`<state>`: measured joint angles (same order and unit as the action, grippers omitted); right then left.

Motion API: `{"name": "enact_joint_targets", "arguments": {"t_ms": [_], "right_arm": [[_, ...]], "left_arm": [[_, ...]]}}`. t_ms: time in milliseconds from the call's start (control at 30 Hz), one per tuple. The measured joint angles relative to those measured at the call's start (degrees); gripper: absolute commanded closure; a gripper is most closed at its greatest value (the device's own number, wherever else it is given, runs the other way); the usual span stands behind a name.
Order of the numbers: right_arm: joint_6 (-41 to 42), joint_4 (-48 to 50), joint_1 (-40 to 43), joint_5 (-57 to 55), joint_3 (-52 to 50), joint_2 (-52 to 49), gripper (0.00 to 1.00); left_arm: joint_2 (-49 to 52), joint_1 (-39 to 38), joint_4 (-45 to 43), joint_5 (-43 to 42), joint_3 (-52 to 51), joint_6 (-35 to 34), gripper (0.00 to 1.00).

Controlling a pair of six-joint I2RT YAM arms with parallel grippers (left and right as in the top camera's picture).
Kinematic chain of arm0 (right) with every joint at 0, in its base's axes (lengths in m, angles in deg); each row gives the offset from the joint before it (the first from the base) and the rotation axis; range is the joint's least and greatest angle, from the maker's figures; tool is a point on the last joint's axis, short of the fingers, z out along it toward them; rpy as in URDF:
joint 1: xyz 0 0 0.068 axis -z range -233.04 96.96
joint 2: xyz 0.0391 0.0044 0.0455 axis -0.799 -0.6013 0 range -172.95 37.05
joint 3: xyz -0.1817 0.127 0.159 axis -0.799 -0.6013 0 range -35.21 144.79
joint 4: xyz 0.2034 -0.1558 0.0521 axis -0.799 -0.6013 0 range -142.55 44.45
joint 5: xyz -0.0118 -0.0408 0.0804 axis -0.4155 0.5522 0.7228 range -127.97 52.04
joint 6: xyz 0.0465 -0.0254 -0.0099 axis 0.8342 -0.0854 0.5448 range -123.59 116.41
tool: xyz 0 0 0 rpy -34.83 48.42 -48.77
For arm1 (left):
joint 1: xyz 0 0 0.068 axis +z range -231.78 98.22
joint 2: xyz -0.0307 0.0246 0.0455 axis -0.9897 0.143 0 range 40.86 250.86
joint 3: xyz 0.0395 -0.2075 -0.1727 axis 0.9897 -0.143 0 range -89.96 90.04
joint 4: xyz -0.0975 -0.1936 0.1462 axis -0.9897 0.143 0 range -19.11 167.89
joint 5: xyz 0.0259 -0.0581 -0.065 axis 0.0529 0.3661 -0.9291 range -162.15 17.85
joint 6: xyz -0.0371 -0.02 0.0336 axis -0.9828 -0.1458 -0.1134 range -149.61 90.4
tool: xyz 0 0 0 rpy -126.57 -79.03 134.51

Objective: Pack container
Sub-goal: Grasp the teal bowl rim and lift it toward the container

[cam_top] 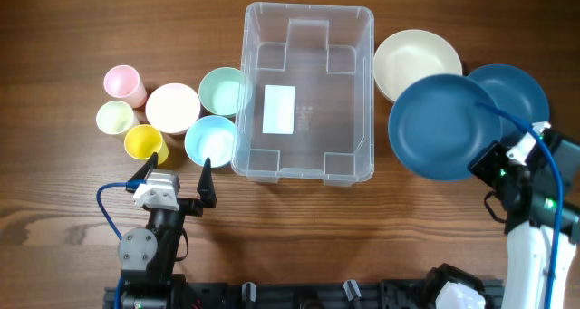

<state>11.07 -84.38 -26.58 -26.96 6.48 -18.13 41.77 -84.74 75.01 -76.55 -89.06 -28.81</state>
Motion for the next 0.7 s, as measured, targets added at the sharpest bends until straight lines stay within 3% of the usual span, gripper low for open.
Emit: {"name": "enact_joint_targets", "arguments": {"t_ms": [200,433,700], "right_arm": [[0.0,-2.2,-0.7,3.3,5.9,4.2,0.96],[-0.7,-2.9,-10.1,4.4,18.7,1.5,0.96],[-1.3,-0.4,-29.5,-1.9,34.1,-17.1,0.96]], "left_arm": [[0.0,0.0,0.0,0.0,0.0,0.0,0.00],[0.0,0.0,0.0,0.0,0.0,0.0,0.00],[0.0,0.0,0.0,0.0,0.0,0.0,0.00]]}}
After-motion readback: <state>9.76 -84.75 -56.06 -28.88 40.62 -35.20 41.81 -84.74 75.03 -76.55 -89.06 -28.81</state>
